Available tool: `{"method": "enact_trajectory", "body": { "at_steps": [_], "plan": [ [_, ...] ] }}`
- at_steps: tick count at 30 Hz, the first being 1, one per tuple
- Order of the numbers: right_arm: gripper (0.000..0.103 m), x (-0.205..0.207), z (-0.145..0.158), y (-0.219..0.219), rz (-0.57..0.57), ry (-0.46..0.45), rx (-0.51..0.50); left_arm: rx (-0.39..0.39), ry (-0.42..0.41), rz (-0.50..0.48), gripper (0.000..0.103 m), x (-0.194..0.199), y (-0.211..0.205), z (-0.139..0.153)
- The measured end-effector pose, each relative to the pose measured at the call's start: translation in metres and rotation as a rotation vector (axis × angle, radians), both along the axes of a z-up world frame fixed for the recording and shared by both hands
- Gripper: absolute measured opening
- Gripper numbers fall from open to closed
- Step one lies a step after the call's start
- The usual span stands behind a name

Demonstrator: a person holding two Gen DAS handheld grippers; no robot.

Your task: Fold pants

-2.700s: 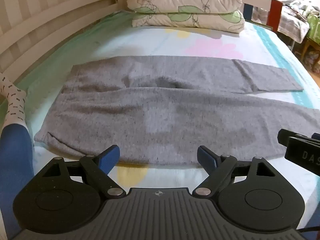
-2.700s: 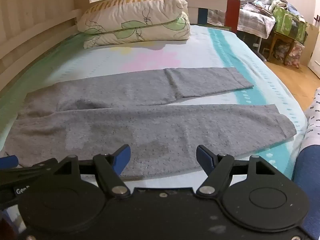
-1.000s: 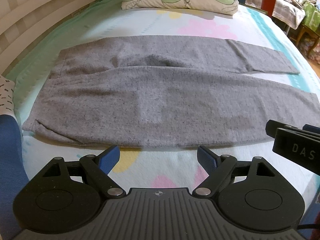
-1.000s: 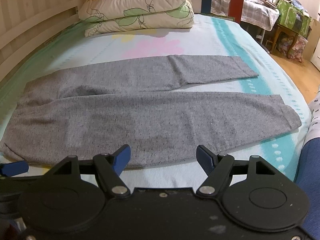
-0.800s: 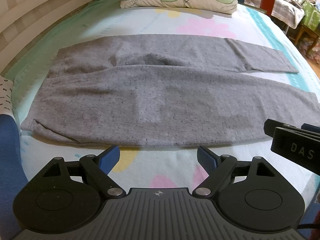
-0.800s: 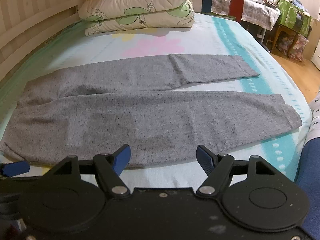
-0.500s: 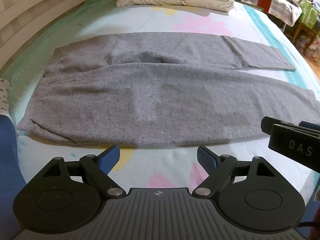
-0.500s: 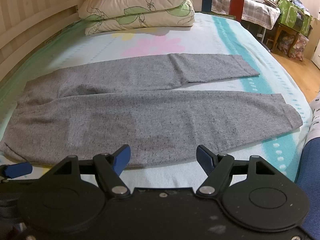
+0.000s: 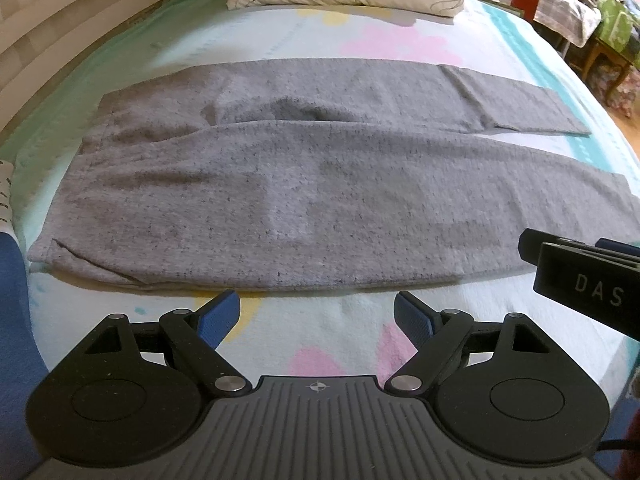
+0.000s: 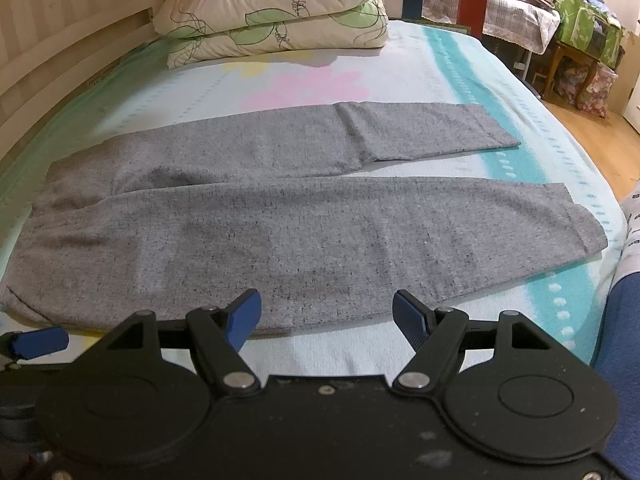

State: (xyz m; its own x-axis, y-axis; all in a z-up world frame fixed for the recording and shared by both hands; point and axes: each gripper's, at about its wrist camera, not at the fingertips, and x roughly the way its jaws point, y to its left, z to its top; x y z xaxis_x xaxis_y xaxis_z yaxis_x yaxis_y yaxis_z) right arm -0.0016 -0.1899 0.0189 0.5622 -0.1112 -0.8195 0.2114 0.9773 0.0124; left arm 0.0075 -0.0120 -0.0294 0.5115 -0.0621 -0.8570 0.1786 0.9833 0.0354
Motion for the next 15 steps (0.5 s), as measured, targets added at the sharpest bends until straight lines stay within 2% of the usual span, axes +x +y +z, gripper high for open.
{"method": "enact_trajectory", "body": {
  "at_steps": [4, 6, 10, 15],
  "plan": [
    [0.077, 0.0, -0.002, -0.001, 0.001, 0.003, 0.004, -0.004, 0.006, -0.005, 0.081, 0.002, 0.0, -0.002],
    [0.077, 0.001, -0.003, -0.002, 0.005, 0.002, 0.009, -0.002, 0.01, -0.006, 0.074, 0.003, 0.0, -0.003],
    [0.076, 0.002, -0.007, -0.003, 0.022, -0.011, 0.008, -0.016, 0.027, -0.001, 0.069, 0.01, 0.001, -0.006],
    [0.076, 0.006, -0.006, -0.008, 0.03, -0.091, -0.031, -0.012, 0.019, -0.013, 0.06, 0.026, 0.002, -0.005]
  ]
}}
